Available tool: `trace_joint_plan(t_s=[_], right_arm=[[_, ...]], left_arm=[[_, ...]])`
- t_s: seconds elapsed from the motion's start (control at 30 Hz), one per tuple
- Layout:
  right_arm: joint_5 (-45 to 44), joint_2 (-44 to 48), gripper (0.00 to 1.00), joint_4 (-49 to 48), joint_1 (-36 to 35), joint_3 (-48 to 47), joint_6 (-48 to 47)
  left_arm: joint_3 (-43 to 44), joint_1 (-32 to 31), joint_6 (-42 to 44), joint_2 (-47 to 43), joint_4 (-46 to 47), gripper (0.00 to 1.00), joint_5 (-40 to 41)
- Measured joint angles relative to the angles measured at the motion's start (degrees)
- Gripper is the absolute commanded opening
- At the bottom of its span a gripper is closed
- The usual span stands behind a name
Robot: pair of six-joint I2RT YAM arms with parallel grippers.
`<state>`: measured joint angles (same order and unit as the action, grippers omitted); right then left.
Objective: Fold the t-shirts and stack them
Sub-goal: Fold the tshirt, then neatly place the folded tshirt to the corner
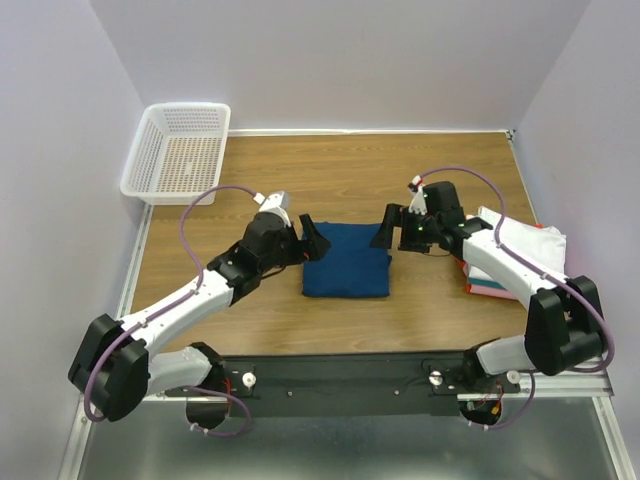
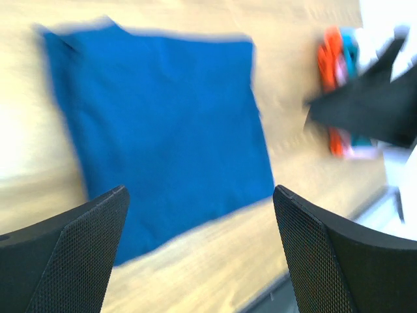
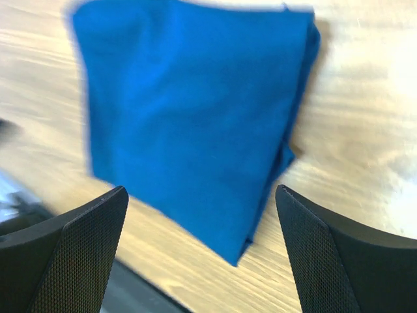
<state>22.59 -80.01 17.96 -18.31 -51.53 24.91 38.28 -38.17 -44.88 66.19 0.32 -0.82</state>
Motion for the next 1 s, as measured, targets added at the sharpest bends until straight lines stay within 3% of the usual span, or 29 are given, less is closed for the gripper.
trace_joint_plan(t_s=[0.27,0.73,0.9,1.0], right_arm=[[-13.7,-6.6,0.98,1.7,-7.6,0.0,-0.6],[-18.3,-14.7,0.7,1.4,-11.8,-1.9,-0.7],[-19.5,-16.3,0.55,0.7,-13.7,-3.0,-0.5],[-20.7,-17.0,0.41,0.1,-14.8,-3.5,-0.3]], left_arm=[[3.3,9.1,2.7,-1.4,-7.3,0.98,6.4],[3.0,12.2,4.2,-4.0,-10.0,0.98,7.8],[3.0,12.7,4.6,-3.7,-10.0,0.98,7.8],[2.9,13.2,4.8,-3.6,-10.0,0.98,7.8]])
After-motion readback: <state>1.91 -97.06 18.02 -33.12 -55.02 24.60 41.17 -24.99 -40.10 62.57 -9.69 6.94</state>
